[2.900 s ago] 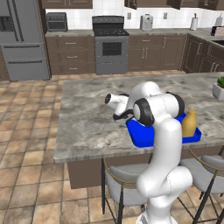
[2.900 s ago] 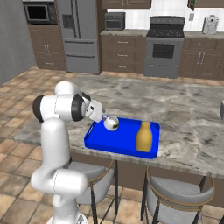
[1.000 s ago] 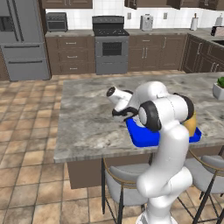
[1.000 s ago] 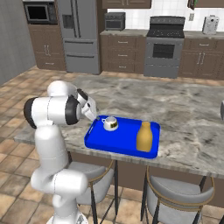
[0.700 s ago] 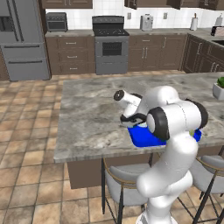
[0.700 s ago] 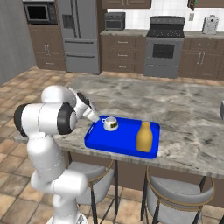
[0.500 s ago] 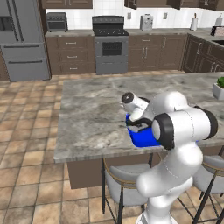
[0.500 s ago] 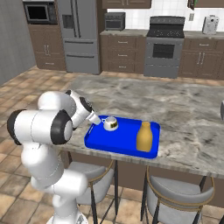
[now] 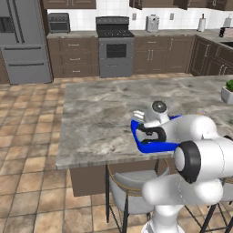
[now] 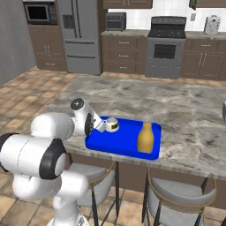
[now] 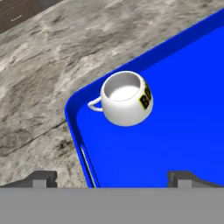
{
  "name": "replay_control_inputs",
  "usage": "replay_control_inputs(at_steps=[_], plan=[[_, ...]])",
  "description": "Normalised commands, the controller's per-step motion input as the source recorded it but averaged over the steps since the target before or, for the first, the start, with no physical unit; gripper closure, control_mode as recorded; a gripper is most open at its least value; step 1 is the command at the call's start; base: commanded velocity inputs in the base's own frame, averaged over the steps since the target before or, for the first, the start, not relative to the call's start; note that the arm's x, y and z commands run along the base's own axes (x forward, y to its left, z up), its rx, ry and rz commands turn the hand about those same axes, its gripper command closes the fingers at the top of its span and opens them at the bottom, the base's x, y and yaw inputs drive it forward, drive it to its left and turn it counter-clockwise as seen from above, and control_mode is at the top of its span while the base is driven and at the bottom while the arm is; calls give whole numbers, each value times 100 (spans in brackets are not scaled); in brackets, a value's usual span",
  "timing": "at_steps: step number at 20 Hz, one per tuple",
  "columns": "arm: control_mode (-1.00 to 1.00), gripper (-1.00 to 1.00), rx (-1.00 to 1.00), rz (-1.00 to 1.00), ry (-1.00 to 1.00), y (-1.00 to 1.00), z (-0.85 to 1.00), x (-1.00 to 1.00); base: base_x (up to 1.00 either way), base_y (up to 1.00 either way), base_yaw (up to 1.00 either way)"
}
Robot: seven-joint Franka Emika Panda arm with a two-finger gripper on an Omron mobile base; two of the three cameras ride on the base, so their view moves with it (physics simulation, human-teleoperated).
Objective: There is a tray on the dining counter. Grab the cup, mug, and pitcher and place them on the tray. The pitcher may be placed next to the tray if it cannot fit the tray.
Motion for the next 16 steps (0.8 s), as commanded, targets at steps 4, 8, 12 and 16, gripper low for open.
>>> replay_control_inputs(at_steps=[4,8,12,16], plan=[[-100,-100,10,27,4,0,38,-44,0,0,0],[-100,-100,2,22,0,0,39,-44,0,0,0],[-100,-100,0,18,-1,0,36,-44,0,0,0],[-100,-100,-6,12,-13,0,21,-54,0,0,0]])
